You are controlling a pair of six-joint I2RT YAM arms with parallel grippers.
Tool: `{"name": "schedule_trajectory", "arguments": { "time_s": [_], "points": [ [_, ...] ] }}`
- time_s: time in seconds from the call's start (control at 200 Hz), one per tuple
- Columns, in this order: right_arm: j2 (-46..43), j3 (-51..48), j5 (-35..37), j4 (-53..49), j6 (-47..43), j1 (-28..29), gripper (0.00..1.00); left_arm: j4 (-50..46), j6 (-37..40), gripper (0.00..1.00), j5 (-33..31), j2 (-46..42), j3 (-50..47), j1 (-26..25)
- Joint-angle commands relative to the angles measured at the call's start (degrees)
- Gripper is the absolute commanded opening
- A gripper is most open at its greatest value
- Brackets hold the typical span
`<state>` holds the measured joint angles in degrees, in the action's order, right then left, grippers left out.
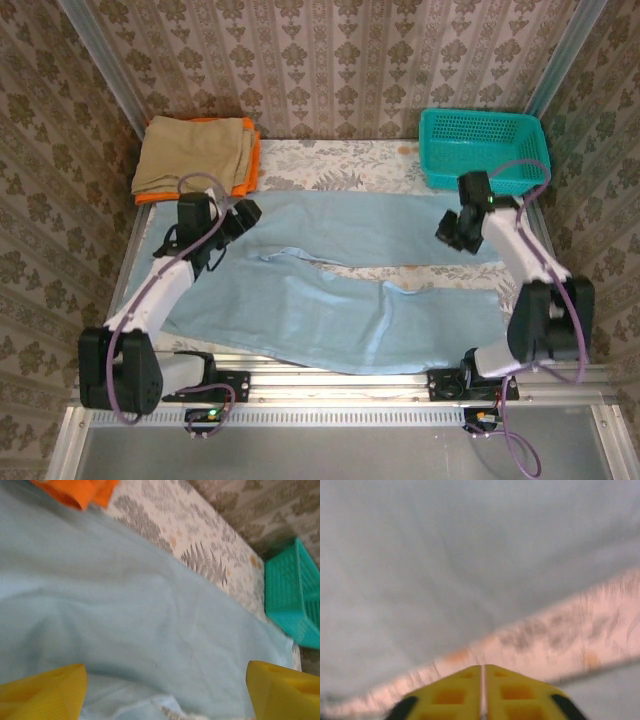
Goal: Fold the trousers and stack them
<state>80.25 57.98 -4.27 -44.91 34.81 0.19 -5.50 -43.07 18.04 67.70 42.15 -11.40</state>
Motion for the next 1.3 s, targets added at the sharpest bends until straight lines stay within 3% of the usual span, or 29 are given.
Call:
{"name": "schedule_trajectory", "arguments": {
  "time_s": [0.0, 0.115, 0.235, 0.355, 0.53, 0.85, 1.11, 1.21, 1.295],
  "points": [
    [-4.91, -13.01, -5.79, -2.38, 5.81, 0.07, 0.00, -6.30, -0.66, 0.82, -0.14, -1.92, -6.60, -3.88],
    [-7.67, -17.59, -6.20, -4.54, 6.64, 3.69, 0.00, -3.71, -4.82, 0.80, -1.95, -3.24, -10.36, -11.58],
    [-3.40, -17.23, -5.28, -3.42, 5.66, 4.65, 0.00, -0.64, -7.20, 0.80, -5.34, 0.53, -11.26, -19.51],
    [4.74, -14.50, -3.06, -0.87, 4.41, 3.29, 0.00, 7.33, -10.10, 0.79, -5.27, 5.16, -14.43, -19.63],
    [13.82, -11.46, -3.19, 2.30, 3.04, -0.92, 0.00, 10.08, -9.86, 0.79, -5.96, 9.78, -13.57, -19.45],
    [21.85, -1.05, 2.10, 0.96, -2.10, -5.63, 0.00, 13.93, -11.25, 0.76, -4.41, 15.21, -12.04, -20.22],
    [21.93, 5.22, 2.06, -1.15, -4.33, -5.31, 0.00, 2.08, -8.06, 0.77, -9.10, 5.33, -7.42, -21.30],
    [18.46, 6.44, 0.69, -2.24, -4.60, -4.18, 0.06, -9.58, -3.46, 0.80, -16.08, -2.63, -3.00, -20.25],
    [16.03, 7.92, 0.46, -3.62, -4.97, -1.94, 0.15, -17.12, -1.20, 0.88, -20.54, -9.27, -1.15, -15.60]
  ]
}}
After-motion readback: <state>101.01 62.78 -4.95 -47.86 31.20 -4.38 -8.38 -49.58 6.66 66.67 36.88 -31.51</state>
